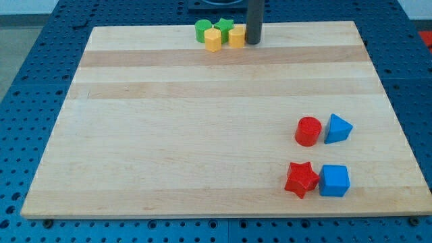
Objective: Push the blue triangle towards top center
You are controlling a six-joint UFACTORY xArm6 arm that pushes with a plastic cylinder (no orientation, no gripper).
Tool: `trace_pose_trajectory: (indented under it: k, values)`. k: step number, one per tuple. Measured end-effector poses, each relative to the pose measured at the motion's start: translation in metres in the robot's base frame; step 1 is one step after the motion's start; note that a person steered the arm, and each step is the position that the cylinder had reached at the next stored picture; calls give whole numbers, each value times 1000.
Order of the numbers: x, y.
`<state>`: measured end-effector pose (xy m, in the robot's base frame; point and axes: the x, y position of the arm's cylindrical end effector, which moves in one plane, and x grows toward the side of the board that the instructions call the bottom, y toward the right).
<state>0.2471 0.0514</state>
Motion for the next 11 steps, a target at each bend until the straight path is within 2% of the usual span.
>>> trace_pose_trajectory:
  k: [1,2,3,4,7,8,9,11]
  values:
    - [-1,-17]
    - [-1,-5]
    - [24,29]
    - [51,35]
    - [44,43]
    - [64,86]
    - [79,104]
    - [89,89]
